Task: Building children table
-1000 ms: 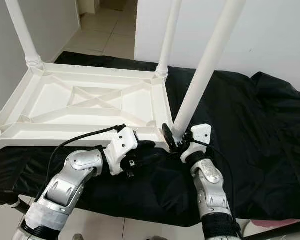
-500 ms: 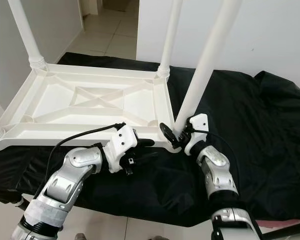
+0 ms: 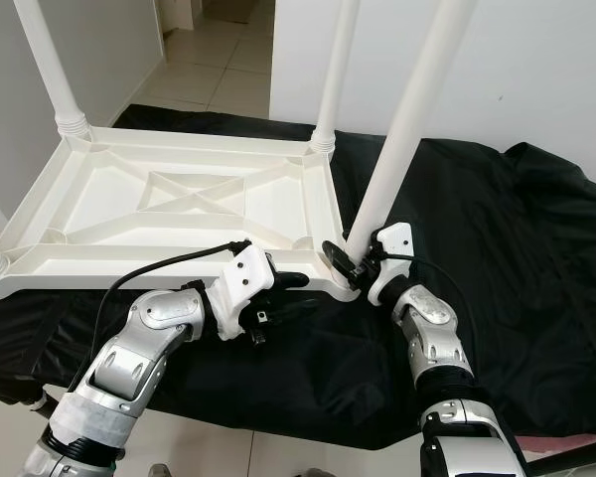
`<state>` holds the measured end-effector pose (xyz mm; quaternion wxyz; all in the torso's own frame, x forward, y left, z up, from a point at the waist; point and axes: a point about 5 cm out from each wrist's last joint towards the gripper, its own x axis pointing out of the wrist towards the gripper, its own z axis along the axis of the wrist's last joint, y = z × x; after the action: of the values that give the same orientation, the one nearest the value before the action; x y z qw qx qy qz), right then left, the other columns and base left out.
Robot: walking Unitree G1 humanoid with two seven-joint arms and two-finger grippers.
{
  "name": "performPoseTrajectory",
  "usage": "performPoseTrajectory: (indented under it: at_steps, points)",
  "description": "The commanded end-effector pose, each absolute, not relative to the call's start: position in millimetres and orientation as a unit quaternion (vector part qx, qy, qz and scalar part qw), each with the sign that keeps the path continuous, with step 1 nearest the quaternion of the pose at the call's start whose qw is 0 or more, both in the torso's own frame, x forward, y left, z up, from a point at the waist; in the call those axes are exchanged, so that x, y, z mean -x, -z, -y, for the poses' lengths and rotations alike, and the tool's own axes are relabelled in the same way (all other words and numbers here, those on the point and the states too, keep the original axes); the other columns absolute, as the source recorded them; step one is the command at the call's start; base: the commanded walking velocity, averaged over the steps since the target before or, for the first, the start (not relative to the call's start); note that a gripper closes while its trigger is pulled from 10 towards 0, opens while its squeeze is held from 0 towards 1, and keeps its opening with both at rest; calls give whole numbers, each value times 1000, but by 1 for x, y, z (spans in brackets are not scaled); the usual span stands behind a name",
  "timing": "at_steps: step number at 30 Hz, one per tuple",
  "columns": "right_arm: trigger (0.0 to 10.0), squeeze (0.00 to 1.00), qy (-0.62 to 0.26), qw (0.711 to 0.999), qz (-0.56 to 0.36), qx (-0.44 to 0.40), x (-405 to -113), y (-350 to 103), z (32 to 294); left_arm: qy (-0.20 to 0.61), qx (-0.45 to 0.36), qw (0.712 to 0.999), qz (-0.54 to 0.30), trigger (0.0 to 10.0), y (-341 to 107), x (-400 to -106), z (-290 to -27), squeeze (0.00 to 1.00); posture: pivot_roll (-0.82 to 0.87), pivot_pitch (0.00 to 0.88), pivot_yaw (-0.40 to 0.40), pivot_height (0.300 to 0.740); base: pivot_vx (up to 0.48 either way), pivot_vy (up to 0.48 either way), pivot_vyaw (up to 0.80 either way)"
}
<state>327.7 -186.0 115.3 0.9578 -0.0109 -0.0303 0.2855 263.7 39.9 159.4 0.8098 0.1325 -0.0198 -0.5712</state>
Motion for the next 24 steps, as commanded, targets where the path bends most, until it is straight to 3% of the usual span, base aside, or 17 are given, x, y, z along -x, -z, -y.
performPoseTrajectory:
  at_steps: [1,9,14,16,18,20,22,24]
  points:
    - [10000,0,-273,962,24,-4,-324,-110,188,541,-131,830,23,10000,-158,-268,-39,0,-27,0,-57,740,0,0,0]
    - [10000,0,-211,977,-5,13,-319,-101,185,540,-131,831,21,10000,-158,-267,-40,0,-25,0,-59,740,0,0,0]
    - [10000,0,-98,995,-13,-15,-311,-95,178,540,-130,831,21,10000,-157,-266,-40,0,-25,0,-64,740,0,0,0]
    - [10000,0,25,999,-6,-25,-303,-93,176,540,-127,832,20,10000,-157,-265,-40,0,-31,0,-65,740,0,0,0]
    - [10000,0,25,999,-6,-25,-303,-93,176,540,-127,832,20,10000,-157,-265,-40,0,-31,0,-65,740,0,0,0]
    - [10000,0,80,996,-4,-48,-297,-93,160,542,-125,831,22,10000,-156,-265,-37,0,-38,0,-62,740,0,0,0]
    - [10000,0,80,996,-4,-48,-297,-93,160,542,-125,831,22,10000,-156,-265,-37,0,-38,0,-62,740,0,0,0]
    - [10000,0,53,996,4,-77,-296,-97,135,545,-121,830,23,10000,-157,-265,-34,0,-47,0,-54,740,0,0,0]
